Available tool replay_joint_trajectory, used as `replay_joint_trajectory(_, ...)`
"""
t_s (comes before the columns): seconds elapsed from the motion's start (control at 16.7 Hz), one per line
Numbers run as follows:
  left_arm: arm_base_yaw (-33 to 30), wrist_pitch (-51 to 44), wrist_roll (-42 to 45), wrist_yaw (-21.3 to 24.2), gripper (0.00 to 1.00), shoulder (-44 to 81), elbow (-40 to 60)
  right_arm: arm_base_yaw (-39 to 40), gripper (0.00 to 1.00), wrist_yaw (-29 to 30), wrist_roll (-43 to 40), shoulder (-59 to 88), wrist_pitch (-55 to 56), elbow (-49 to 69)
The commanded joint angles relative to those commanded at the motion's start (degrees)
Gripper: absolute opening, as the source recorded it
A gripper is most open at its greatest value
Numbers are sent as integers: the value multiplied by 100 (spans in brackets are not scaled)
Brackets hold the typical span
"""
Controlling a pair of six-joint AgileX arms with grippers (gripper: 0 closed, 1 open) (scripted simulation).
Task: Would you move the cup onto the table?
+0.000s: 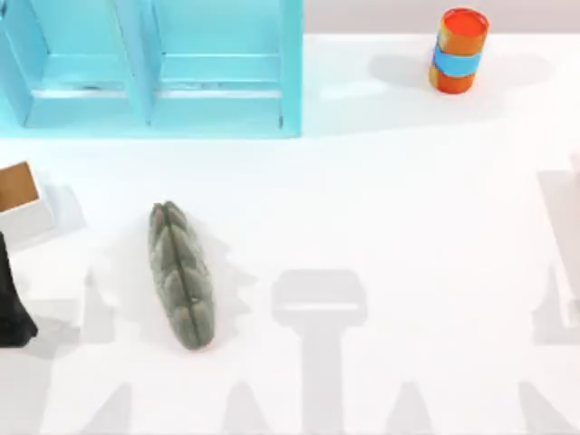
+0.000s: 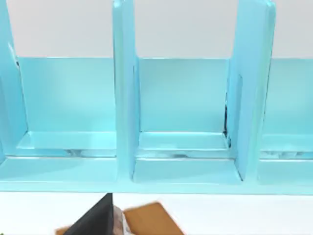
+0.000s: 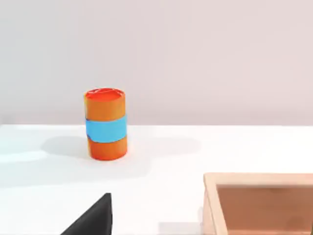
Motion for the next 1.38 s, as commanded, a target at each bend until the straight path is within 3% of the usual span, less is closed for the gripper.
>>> replay_joint_trajectory(0.24,0,0,0,0,100,0,0,-168,100,2,-168,194,-184,184)
replay_joint_trajectory(0.48,0,0,0,0,100,0,0,-849,100,10,-837,1287,-1222,1207)
replay_joint_trajectory(1.08,0,0,0,0,100,0,0,-2804,100,-11,-2739,6831,-5496,5295)
replay_joint_trajectory(1.38,0,0,0,0,100,0,0,-3621,100,-2,-3553,8473,-6945,6719)
